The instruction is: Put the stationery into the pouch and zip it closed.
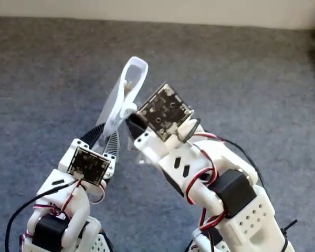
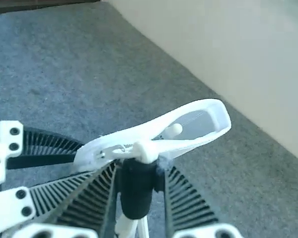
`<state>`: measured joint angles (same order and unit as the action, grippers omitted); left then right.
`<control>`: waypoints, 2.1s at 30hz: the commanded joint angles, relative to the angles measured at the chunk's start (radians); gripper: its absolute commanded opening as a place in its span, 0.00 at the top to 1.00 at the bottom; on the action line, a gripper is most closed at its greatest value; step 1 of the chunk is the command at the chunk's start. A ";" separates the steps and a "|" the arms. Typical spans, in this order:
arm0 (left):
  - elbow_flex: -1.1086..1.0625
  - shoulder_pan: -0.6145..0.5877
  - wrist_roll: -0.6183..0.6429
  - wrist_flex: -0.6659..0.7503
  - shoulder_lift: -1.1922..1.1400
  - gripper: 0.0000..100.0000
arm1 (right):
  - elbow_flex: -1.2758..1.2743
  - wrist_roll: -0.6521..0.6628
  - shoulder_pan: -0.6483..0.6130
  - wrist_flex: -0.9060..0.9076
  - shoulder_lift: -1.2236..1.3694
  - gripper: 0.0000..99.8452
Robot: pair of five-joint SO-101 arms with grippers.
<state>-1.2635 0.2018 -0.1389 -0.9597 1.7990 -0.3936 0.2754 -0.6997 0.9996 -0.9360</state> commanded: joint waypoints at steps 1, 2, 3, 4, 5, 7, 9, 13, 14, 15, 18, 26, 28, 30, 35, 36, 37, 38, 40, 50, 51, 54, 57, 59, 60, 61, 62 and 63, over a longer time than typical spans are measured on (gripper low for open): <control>0.010 -0.028 0.025 0.000 -0.013 1.00 | 0.056 -0.015 0.087 -0.084 -0.018 1.00; 0.010 -0.031 0.025 0.000 -0.013 1.00 | 0.056 -0.015 0.101 -0.094 -0.018 1.00; 0.010 -0.033 0.025 -0.002 -0.013 1.00 | 0.056 -0.015 0.113 -0.104 -0.018 1.00; 0.010 -0.033 0.025 -0.002 -0.013 1.00 | 0.056 -0.015 0.125 -0.113 -0.018 1.00; 0.010 -0.033 0.025 -0.002 -0.013 1.00 | 0.050 -0.015 0.134 -0.125 -0.018 1.00; 0.010 -0.033 0.025 -0.002 -0.013 1.00 | 0.019 -0.012 0.150 -0.168 -0.018 1.00; 0.010 -0.033 0.025 -0.002 -0.013 1.00 | -0.024 -0.009 0.168 -0.225 -0.018 1.00; 0.010 -0.033 0.025 -0.002 -0.013 1.00 | -0.140 -0.008 0.206 -0.367 -0.018 1.00; 0.010 -0.033 0.025 -0.002 -0.013 1.00 | -0.160 -0.008 0.216 -0.395 -0.018 1.00; 0.010 -0.033 0.025 -0.002 -0.013 1.00 | -0.179 -0.008 0.226 -0.418 -0.018 1.00; 0.010 -0.033 0.025 -0.003 -0.013 1.00 | -0.213 -0.008 0.255 -0.467 -0.016 1.00; 0.010 -0.033 0.025 -0.003 -0.013 1.00 | -0.205 -0.009 0.348 -0.506 0.180 1.00; 0.010 -0.033 0.025 -0.003 -0.013 1.00 | -0.179 -0.012 0.364 -0.533 0.237 1.00; 0.010 -0.033 0.026 -0.009 -0.013 1.00 | -0.157 -0.012 0.383 -0.545 0.282 1.00; 0.010 -0.033 0.026 -0.015 -0.013 1.00 | -0.108 -0.012 0.415 -0.570 0.369 1.00; 0.010 -0.033 0.026 -0.015 -0.013 1.00 | -0.105 -0.011 0.420 -0.578 0.383 1.00; 0.010 -0.033 0.026 -0.015 -0.013 1.00 | -0.105 -0.008 0.421 -0.585 0.397 1.00; 0.010 -0.033 0.026 -0.015 -0.013 1.00 | -0.105 -0.008 0.429 -0.596 0.407 1.00; 0.010 -0.033 0.026 -0.017 -0.013 1.00 | -0.105 -0.008 0.435 -0.619 0.430 1.00; 0.010 -0.033 0.026 -0.017 -0.013 1.00 | -0.096 -0.008 0.484 -0.688 0.547 1.00; 0.010 -0.033 0.026 -0.017 -0.013 1.00 | -0.082 -0.008 0.486 -0.688 0.558 1.00; 0.010 -0.033 0.026 -0.017 -0.013 1.00 | -0.053 -0.008 0.513 -0.688 0.595 1.00; 0.010 -0.035 0.026 -0.017 -0.013 1.00 | -0.028 -0.009 0.539 -0.687 0.636 1.00; 0.010 -0.035 0.026 -0.017 -0.013 1.00 | -0.015 -0.011 0.552 -0.687 0.665 1.00; 0.010 -0.035 0.026 -0.017 -0.013 1.00 | -0.010 -0.011 0.561 -0.687 0.677 1.00; 0.010 -0.035 0.026 -0.017 -0.013 1.00 | -0.007 -0.011 0.565 -0.687 0.688 1.00; 0.010 -0.035 0.026 -0.017 -0.013 1.00 | -0.001 -0.011 0.570 -0.687 0.697 1.00; 0.010 -0.035 0.026 -0.017 -0.013 1.00 | 0.001 -0.011 0.573 -0.687 0.705 1.00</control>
<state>-1.2605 0.2018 -0.1281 -0.9582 1.7914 -0.4565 0.2754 -0.2470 0.3322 -0.2777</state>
